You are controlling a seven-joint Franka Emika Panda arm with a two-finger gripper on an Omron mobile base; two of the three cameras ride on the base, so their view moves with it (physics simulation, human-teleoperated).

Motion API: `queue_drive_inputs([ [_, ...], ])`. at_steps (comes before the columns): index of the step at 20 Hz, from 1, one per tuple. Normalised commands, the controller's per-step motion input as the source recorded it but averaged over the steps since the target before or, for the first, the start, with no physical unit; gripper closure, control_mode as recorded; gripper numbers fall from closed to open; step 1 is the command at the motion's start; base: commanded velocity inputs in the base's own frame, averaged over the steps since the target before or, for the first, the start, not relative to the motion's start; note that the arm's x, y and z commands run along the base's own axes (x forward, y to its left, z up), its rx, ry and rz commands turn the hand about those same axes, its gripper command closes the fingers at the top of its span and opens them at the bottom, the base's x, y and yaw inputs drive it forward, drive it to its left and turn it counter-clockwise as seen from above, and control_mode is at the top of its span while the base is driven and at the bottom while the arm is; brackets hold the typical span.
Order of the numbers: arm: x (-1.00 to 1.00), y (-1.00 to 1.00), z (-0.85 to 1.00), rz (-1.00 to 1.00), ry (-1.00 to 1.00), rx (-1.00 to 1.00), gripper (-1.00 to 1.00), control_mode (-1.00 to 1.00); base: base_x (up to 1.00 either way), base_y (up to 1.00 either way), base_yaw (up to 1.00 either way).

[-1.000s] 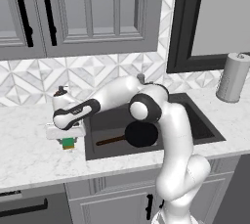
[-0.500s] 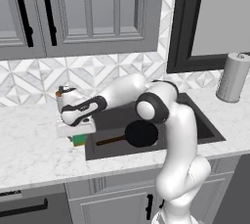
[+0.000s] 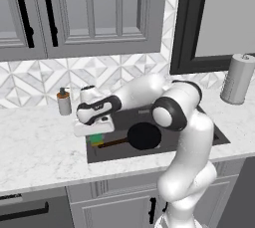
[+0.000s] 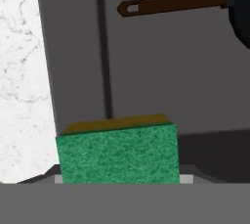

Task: Pick the pan and sponge and place them into the sink. Then turn on the water.

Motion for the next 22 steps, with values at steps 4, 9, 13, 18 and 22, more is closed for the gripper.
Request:
queue_drive_inputs([
  [4, -0.11, -0.74, 0.06, 0.0, 0.0, 0.04, 1.0, -1.0, 0.0, 0.0, 0.0],
  [9, 0.0, -0.77, 0.02, 0.0, 0.0, 0.05, 1.0, -1.0, 0.0, 0.0, 0.0],
  [13, 0.05, -0.85, 0.0, -0.01, 0.0, 0.05, 1.0, -1.0, 0.0, 0.0, 0.0],
  [18, 0.22, -0.76, 0.0, -0.01, 0.0, 0.04, 1.0, -1.0, 0.0, 0.0, 0.0],
  [22, 0.45, -0.41, -0.14, 0.0, 0.0, 0.0, 1.0, -1.0, 0.0, 0.0, 0.0],
])
